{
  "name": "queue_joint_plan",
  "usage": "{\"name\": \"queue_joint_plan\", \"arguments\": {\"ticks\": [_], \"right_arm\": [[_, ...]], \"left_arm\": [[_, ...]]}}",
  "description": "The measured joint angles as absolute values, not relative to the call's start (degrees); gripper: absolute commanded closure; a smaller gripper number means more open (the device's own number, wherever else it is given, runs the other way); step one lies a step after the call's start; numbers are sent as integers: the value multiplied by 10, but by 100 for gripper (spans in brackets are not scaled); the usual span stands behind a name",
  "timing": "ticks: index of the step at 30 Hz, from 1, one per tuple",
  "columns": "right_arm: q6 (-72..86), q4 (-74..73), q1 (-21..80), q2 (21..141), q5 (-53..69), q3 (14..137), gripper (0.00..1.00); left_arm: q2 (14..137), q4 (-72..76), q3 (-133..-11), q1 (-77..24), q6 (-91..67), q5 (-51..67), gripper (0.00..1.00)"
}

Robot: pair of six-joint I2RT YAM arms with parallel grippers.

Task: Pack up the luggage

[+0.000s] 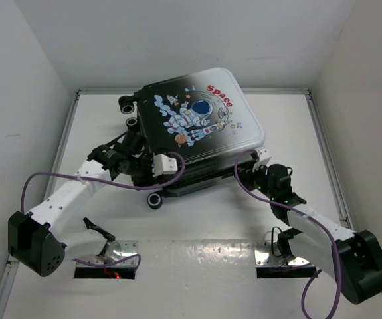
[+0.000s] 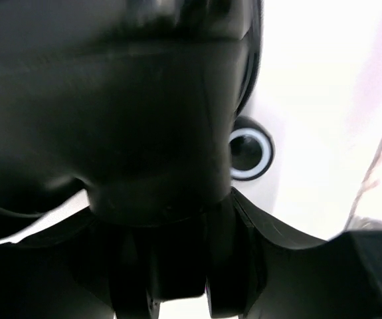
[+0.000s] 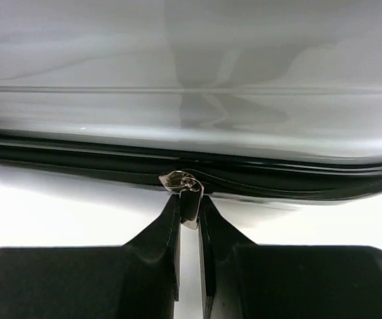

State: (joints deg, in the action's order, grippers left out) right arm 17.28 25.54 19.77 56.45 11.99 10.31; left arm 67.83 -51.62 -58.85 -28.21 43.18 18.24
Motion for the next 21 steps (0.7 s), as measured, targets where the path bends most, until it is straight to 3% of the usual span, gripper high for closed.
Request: {"name": "queue_joint_plan", "arguments": {"ticks": [10, 21], "right_arm": [[136, 251, 175, 575, 77, 109, 100], [106, 267, 125, 632, 69, 145, 100]], "left_arm": [[686, -517, -567, -164, 530, 170, 100], [809, -546, -653, -56, 624, 174, 100]]}}
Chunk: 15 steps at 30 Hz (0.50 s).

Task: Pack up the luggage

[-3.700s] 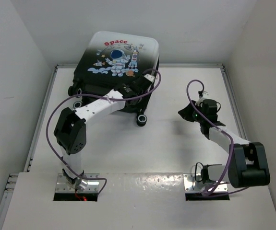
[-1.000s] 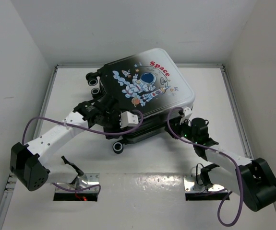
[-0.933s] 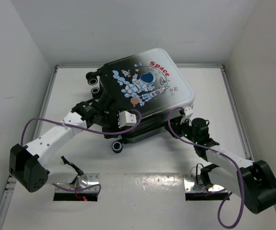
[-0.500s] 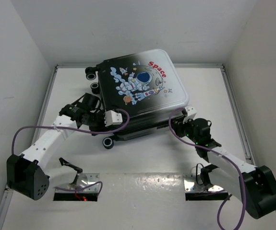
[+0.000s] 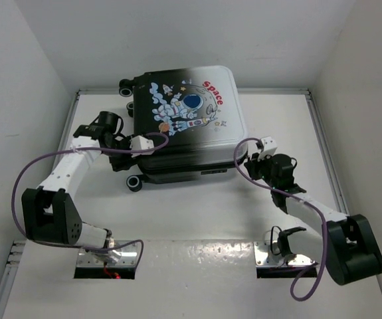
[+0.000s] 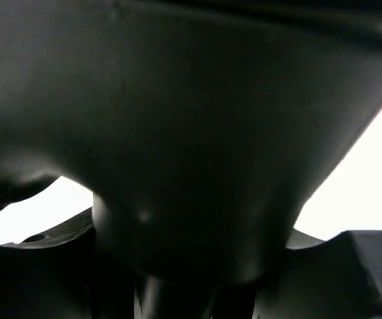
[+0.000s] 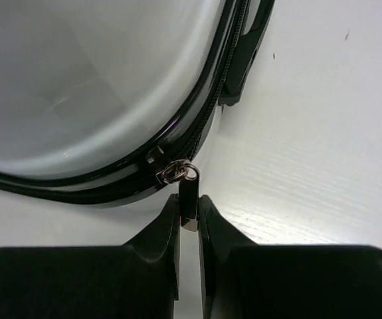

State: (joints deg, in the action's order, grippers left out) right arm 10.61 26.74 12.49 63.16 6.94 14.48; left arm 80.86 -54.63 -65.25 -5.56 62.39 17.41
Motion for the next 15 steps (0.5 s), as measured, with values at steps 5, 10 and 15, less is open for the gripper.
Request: {"name": "queue_joint_plan", "arguments": {"ticks": [5, 10, 15], "right_arm": [[101, 305, 104, 705, 83, 181, 100], [100, 339, 82, 803, 101, 246, 100], [102, 377, 65, 912, 119, 330, 100]], "left_arm": [[846, -542, -676, -36, 643, 180, 100], [878, -521, -697, -27, 653, 182, 100], [924, -484, -733, -25, 649, 180, 100]]}}
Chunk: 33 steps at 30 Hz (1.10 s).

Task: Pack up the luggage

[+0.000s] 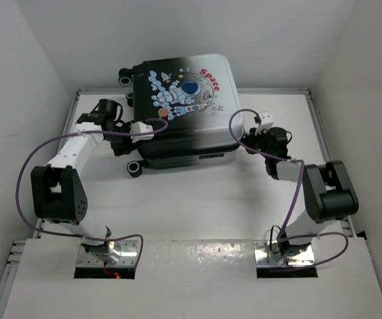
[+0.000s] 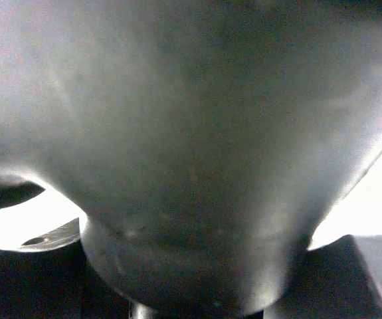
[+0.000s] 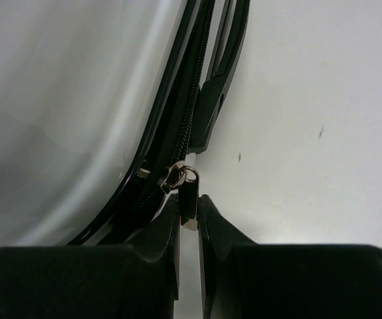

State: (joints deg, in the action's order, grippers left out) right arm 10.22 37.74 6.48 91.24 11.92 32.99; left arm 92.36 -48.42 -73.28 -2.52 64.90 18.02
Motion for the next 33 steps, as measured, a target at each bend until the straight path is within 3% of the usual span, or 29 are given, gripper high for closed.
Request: {"name": "queue_joint_plan", "arguments": {"ticks": [11, 18, 22, 30, 31, 33], "right_arm": [[121, 463, 56, 1167, 133, 580, 100], [149, 438, 34, 1267, 231, 726, 100], [150, 463, 51, 1402, 172, 904, 100], [168, 463, 65, 1544, 127, 1121, 100], [169, 461, 66, 1551, 125, 1134, 95], [172, 460, 67, 1557, 122, 1143, 72]], "left_arm": [[1014, -412, -820, -17, 622, 162, 100], [1039, -438, -853, -9, 628, 172, 100], [1040, -448, -860, -3, 630, 180, 100], [1037, -452, -865, 4, 628, 191, 100], [1037, -455, -868, 5, 625, 192, 84], [1037, -461, -873, 6, 620, 193, 68]]}}
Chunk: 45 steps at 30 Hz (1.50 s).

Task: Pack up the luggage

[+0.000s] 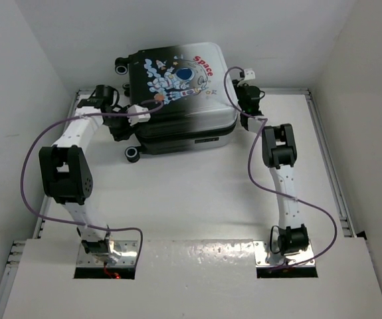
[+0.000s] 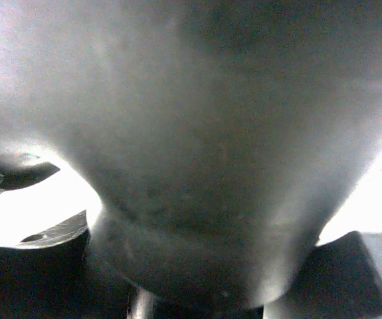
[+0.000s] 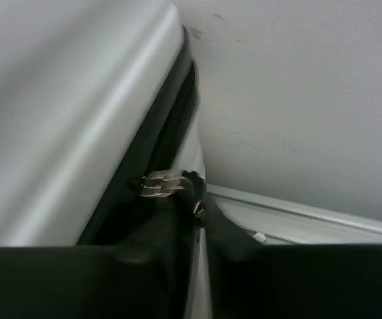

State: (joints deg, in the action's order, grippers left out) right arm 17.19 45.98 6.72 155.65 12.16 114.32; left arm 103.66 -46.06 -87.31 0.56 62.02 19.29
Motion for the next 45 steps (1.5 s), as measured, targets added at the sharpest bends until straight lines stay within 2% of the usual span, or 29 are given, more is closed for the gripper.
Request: {"name": "queue_joint_plan", "arguments": {"ticks": [1, 2, 3, 4, 7, 10, 18, 23, 30, 34, 41, 45], "right_arm": [[180, 458, 68, 1557, 119, 1143, 60], [184, 458, 68, 1557, 104, 1141, 45], [189, 460, 68, 1553, 96, 1131, 41], [204, 467, 62, 1543, 91, 1108, 39], [244, 462, 50, 1496, 99, 1037, 37], [291, 424, 44, 1444, 132, 973, 41], [430, 327, 39, 1430, 199, 976, 43], [469, 316, 50, 1407, 197, 933, 43], [462, 300, 96, 1298, 193, 786, 42], [437, 308, 153, 1235, 202, 701, 41], [387, 346, 277, 1082, 277, 505, 42], [355, 337, 229, 952, 238, 428, 46]], "left_arm": [[1037, -465, -877, 7, 617, 193, 47], [1038, -470, -881, 8, 615, 194, 38], [1039, -470, -884, 11, 607, 194, 30], [1037, -464, -884, 17, 574, 195, 1], [1034, -415, -872, 53, 491, 208, 0], [1002, -339, -836, 85, 420, 221, 0], [878, -270, -811, 101, 255, 214, 0], [837, -157, -831, 131, 154, 170, 0], [812, -146, -838, 170, 93, 181, 0], [810, -212, -856, 136, 106, 183, 0], [817, -310, -875, -3, 144, 169, 0], [806, -323, -839, -84, 164, 176, 0]]}}
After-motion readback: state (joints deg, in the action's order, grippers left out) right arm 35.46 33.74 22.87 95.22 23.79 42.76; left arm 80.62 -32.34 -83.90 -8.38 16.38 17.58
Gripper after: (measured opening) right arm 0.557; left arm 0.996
